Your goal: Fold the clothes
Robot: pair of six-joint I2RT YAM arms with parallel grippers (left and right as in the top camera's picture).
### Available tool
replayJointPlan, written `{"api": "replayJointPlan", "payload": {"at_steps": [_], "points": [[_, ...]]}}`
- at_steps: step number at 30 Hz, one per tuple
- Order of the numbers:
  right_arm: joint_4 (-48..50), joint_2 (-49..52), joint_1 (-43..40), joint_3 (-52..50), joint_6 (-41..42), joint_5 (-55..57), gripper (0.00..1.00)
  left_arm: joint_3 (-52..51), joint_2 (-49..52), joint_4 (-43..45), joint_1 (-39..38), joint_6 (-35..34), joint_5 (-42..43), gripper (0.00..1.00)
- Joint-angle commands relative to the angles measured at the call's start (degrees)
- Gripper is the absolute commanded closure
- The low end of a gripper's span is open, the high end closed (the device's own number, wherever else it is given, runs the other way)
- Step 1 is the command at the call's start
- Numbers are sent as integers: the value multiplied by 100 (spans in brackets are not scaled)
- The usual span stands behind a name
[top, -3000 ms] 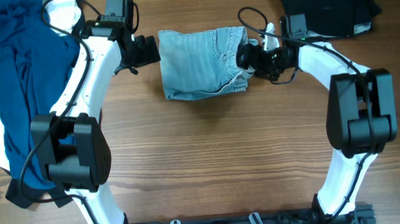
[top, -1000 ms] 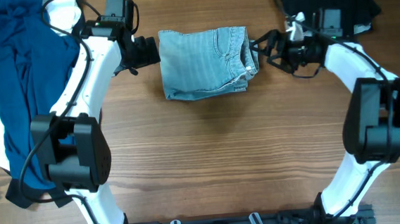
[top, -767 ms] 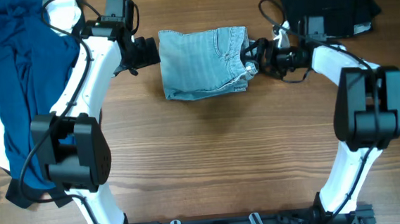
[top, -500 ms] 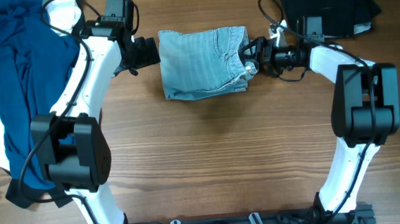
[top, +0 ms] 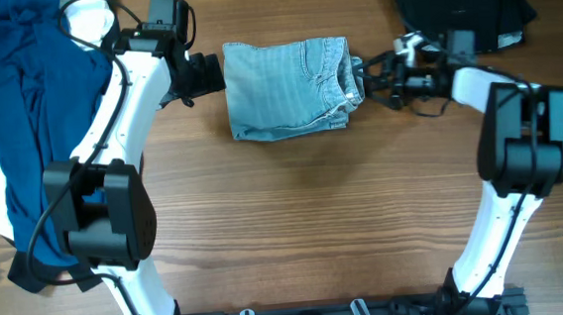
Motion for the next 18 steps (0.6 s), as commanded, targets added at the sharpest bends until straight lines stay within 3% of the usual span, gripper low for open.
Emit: {"api": "replayJointPlan", "payload": {"at_steps": [1, 6, 18], "points": [[-7, 201, -170, -111, -323, -214, 0, 94, -146, 22, 42, 96, -76, 0], [166, 227, 271, -111, -350, 37, 0, 94, -146, 22, 42, 96, -76, 0], [979, 345, 1633, -111, 544, 1447, 0, 94, -146, -7, 42, 96, -74, 0]]}}
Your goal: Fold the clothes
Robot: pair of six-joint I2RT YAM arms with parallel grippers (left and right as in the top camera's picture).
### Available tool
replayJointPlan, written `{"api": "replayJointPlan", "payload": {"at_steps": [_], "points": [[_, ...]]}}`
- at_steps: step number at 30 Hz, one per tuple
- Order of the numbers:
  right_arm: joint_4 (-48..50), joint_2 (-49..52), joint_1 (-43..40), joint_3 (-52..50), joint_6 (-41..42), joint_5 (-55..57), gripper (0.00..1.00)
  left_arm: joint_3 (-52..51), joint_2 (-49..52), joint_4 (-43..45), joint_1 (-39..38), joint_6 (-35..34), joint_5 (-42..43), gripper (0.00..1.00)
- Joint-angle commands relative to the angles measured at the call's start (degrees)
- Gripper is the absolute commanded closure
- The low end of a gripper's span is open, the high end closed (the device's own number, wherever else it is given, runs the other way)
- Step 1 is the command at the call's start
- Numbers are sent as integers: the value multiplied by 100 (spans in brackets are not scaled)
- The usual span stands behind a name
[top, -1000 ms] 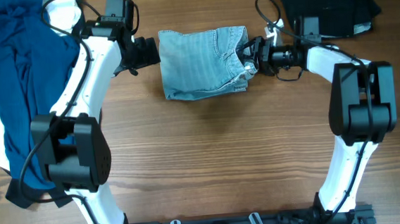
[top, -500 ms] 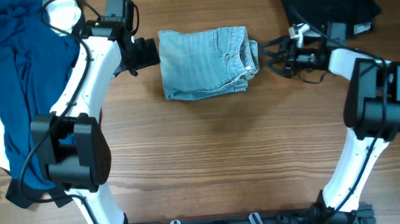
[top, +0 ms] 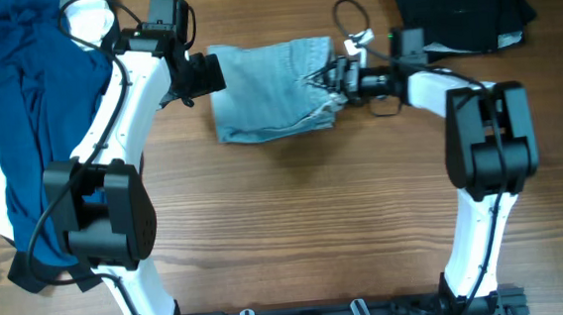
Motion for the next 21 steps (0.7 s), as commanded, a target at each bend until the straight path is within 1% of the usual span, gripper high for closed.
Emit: {"api": "replayJointPlan", "payload": {"at_steps": [1, 2, 4, 7, 8, 10, 11, 12, 14, 16, 19, 20, 21], "points": [[-111, 306, 258, -114, 282, 942, 0, 94, -146, -11, 42, 94, -74, 0], [-175, 306, 245, -114, 304, 1064, 1, 94, -149, -26, 42, 94, -74, 0], [-374, 306, 229, -114, 256, 1469, 7, 94, -146, -33, 42, 94, -74, 0], [-590, 306, 245, -114, -96, 1985, 22, 94, -149, -24, 42, 94, -74, 0], [-643, 306, 278, -114, -234, 2162, 30, 94, -146, -22, 42, 94, -74, 0], [-758, 306, 367, -114, -490, 2516, 54, 94, -146, -9, 42, 92, -74, 0], [-802, 306, 431, -114, -570, 2717, 63, 94, -146, -4, 42, 92, -74, 0], [-835, 308, 503, -114, -612, 2914, 67, 94, -146, 2, 42, 92, -74, 0], [-850, 315, 662, -114, -728, 3206, 68, 94, -146, 13, 42, 92, -74, 0], [-852, 317, 894, -114, -850, 3633, 62, 94, -146, 15, 42, 92, -74, 0], [-892, 317, 1169, -114, -870, 4166, 62, 94, -146, 15, 42, 92, -74, 0], [-914, 317, 1228, -114, -872, 4269, 65, 94, -146, 15, 42, 92, -74, 0], [-940, 317, 1252, -114, -866, 4356, 72, 94, -146, 15, 42, 92, -74, 0]]}}
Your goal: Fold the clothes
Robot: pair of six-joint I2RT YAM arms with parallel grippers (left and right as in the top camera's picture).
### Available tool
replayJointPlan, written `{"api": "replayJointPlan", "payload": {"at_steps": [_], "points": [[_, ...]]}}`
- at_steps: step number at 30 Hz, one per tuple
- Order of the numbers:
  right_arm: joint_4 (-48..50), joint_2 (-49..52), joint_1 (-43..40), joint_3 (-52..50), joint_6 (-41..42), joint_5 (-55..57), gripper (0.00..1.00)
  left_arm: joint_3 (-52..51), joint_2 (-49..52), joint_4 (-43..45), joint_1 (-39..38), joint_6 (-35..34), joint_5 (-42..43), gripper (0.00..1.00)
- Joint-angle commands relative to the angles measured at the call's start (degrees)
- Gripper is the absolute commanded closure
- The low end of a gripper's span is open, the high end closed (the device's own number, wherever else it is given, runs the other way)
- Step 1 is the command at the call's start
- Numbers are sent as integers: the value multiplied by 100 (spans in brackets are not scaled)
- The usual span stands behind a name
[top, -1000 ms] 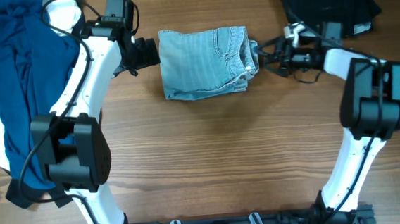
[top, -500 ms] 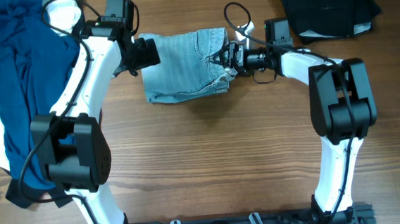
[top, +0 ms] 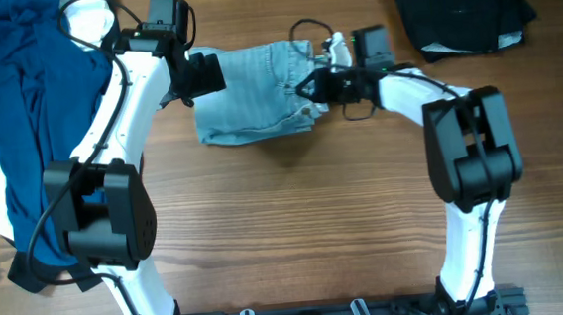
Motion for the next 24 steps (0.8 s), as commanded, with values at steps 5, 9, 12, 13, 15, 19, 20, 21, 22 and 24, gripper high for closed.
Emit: {"api": "replayJointPlan", "payload": {"at_steps": [5, 9, 12, 13, 15, 19, 20, 21, 22, 24], "points": [[-509, 496, 151, -313, -59, 1777, 96, 94, -146, 11, 42, 94, -72, 0], [-1047, 0, -400, -313, -50, 1563, 96, 94, -146, 17, 42, 94, -74, 0], [-1399, -435, -769, -313, -37, 1241, 96, 94, -146, 17, 42, 94, -72, 0], [-1497, -566, -868, -313, -44, 1139, 96, 94, -146, 20, 42, 92, -74, 0], [-1637, -778, -999, -313, -87, 1014, 96, 94, -146, 20, 42, 92, -72, 0], [-1860, -1182, -1038, -313, -232, 975, 96, 94, -146, 61, 42, 92, -72, 0], [-1891, -1272, -1027, -313, -232, 975, 96, 94, -146, 76, 42, 92, -72, 0], [-1921, -1360, -1027, -313, -227, 975, 96, 94, -146, 83, 42, 92, -70, 0], [-1941, -1447, -1027, -313, -223, 951, 96, 94, -146, 85, 42, 92, -70, 0], [-1947, -1604, -1027, -313, -210, 863, 96, 94, -146, 83, 42, 92, -70, 0]]}}
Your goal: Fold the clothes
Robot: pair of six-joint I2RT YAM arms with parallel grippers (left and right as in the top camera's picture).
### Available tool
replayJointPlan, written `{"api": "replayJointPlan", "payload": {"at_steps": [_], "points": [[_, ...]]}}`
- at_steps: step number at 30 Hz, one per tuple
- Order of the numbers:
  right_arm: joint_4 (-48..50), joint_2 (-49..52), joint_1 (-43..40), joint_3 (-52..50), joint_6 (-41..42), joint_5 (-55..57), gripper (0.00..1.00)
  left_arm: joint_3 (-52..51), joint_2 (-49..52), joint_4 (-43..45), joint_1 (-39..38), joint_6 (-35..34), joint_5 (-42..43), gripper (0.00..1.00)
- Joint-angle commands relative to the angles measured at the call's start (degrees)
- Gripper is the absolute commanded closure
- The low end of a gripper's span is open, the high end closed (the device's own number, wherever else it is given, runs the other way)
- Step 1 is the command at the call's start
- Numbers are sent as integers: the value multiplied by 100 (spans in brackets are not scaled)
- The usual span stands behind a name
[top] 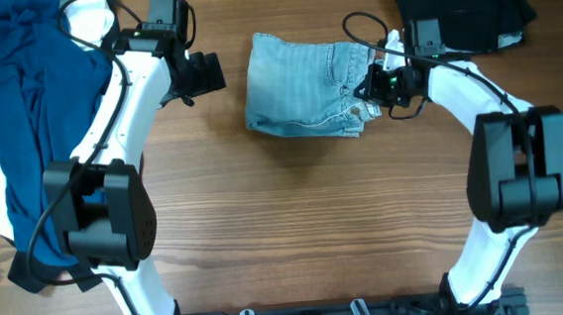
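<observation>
Folded light-blue denim shorts (296, 85) lie at the back middle of the wooden table (296, 216). At their right edge my right gripper (366, 86) is shut on the bunched waistband. A strip of bare wood separates the shorts from my left gripper (208, 73), which stands to their left. Its dark fingers are spread, with nothing between them.
A dark blue garment (20, 106) is heaped at the far left, over a white one. A black folded garment (459, 1) lies at the back right corner, just behind the right arm.
My right gripper has moved right and slightly toward the front, taking the denim shorts along. The shorts now lie apart from the left gripper, which has not moved.
The shorts lay between both grippers, the right one at the waistband. At the following two moments the right gripper and the shorts were further left, the cloth bunched against the left gripper. Now they are back to the right, clear of it.
</observation>
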Motion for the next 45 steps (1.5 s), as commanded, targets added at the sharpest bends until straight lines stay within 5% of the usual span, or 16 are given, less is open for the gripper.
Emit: {"api": "replayJointPlan", "payload": {"at_steps": [1, 14, 26, 28, 32, 38, 45], "points": [[-44, -614, 72, -31, -15, -15, 96, 94, -146, 17, 42, 90, -72, 0], [-105, -697, 72, -33, 199, 363, 96, 94, -146, 39, 42, 90, -72, 0], [262, 278, 94, -33, -118, 468, 95, 94, -144, 44, 42, 90, -72, 0], [352, 374, 101, -33, -127, 557, 89, 94, -144, 57, 42, 90, -70, 0], [496, 439, 149, -33, -269, 669, 58, 94, -144, 61, 42, 90, -70, 0], [743, 564, 304, -33, -315, 824, 34, 94, -142, 68, 42, 90, -70, 0], [1038, 979, 627, -33, -422, 1298, 21, 94, -142, 68, 42, 90, -70, 0]]}}
